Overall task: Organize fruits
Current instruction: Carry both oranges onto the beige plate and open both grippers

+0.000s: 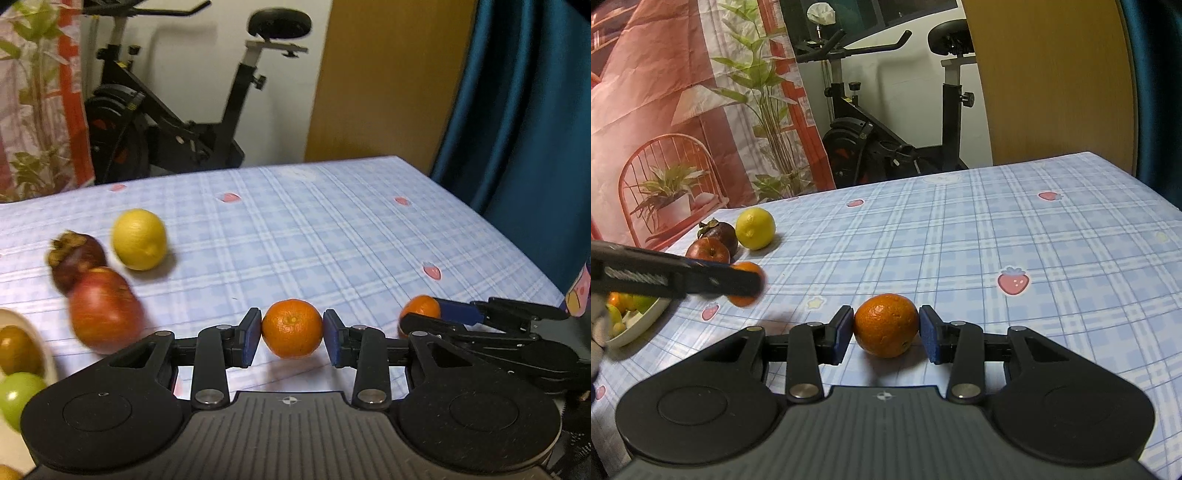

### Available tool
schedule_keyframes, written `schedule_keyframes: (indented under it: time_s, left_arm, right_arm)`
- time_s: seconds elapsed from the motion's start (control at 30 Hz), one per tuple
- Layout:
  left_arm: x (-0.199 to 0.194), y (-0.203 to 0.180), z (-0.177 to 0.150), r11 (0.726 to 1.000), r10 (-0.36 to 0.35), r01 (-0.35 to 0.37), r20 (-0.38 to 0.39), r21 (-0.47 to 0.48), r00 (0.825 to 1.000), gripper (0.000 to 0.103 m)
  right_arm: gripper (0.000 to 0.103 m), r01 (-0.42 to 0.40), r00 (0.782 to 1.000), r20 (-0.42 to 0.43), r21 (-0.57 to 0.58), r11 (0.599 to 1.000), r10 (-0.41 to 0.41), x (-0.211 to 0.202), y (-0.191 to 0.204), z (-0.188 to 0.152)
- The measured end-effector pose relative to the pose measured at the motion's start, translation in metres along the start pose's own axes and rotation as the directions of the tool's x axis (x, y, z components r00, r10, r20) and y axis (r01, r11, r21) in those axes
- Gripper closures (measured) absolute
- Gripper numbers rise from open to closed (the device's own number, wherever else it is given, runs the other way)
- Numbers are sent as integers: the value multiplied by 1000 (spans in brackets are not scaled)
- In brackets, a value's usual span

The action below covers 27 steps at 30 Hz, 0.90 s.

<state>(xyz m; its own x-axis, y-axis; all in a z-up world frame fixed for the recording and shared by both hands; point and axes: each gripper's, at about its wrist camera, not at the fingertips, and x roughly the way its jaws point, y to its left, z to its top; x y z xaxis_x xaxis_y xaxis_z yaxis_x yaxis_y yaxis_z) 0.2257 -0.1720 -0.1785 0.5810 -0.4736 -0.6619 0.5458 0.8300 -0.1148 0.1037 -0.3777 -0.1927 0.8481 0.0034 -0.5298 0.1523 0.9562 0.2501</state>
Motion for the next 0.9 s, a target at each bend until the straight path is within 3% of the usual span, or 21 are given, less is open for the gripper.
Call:
schedule_keyframes:
  time_s: [0.2, 0.43, 0.67, 0.9]
  left_arm:
    - [-34, 26, -2, 999, 30, -29, 33, -32, 999, 65]
    - [-75, 75, -8, 991, 89, -82, 69, -103, 994, 65]
    - [-108, 138, -26, 972, 173, -159, 72, -171, 982, 65]
    - [-118, 173, -41, 966, 175, -161, 53, -200, 983, 65]
  right_arm:
    - [62, 16, 1000, -22, 4, 1000, -16, 1, 3, 3]
    - [62, -34, 999, -15, -50, 998, 33, 1, 33, 24]
    - [62, -152, 988, -41, -163, 975, 147, 27, 102, 47]
    - [62, -308, 951, -143, -337, 890, 275, 65, 204, 38]
